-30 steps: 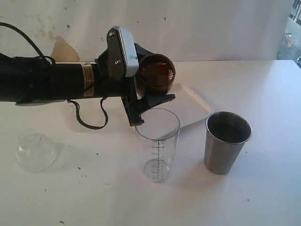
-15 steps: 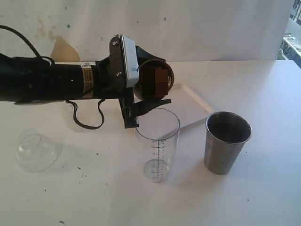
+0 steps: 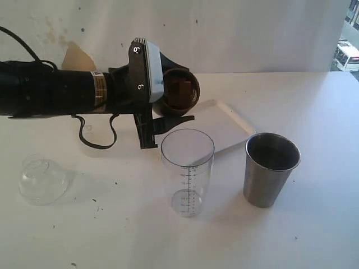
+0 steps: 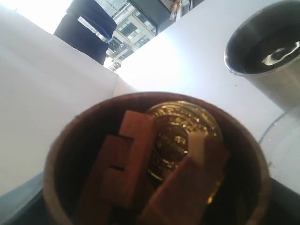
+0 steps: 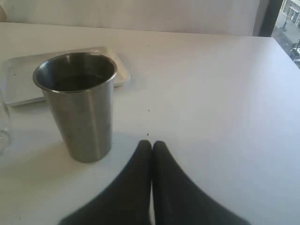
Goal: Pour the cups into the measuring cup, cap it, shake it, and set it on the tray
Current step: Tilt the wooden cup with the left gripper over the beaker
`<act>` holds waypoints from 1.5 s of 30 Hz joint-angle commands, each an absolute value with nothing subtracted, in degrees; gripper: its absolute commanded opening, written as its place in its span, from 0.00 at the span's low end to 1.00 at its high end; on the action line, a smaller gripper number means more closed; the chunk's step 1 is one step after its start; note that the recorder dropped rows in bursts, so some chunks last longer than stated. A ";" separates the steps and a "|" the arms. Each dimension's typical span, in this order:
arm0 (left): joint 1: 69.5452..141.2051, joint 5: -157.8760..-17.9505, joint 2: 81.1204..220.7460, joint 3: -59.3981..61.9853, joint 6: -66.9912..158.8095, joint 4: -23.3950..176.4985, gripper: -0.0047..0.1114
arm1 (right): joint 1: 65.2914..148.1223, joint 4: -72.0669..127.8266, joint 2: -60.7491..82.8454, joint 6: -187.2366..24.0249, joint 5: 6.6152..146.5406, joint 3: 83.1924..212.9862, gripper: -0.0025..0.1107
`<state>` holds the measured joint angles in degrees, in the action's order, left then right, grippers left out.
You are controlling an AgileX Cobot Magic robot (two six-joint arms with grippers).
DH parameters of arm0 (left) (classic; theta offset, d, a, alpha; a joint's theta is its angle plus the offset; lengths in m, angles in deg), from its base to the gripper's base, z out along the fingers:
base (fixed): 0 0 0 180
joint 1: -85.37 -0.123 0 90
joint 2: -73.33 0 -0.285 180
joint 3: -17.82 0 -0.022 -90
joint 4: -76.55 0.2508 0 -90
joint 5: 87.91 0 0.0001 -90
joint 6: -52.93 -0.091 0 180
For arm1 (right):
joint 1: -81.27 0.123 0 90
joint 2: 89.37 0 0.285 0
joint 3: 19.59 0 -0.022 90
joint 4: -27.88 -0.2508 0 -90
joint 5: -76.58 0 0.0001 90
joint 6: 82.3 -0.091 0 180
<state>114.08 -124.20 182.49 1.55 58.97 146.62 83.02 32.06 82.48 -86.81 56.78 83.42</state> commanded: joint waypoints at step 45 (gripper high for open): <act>117.95 -120.04 179.87 2.03 47.54 151.16 0.04 | 83.09 32.38 82.85 -87.09 56.95 83.19 0.02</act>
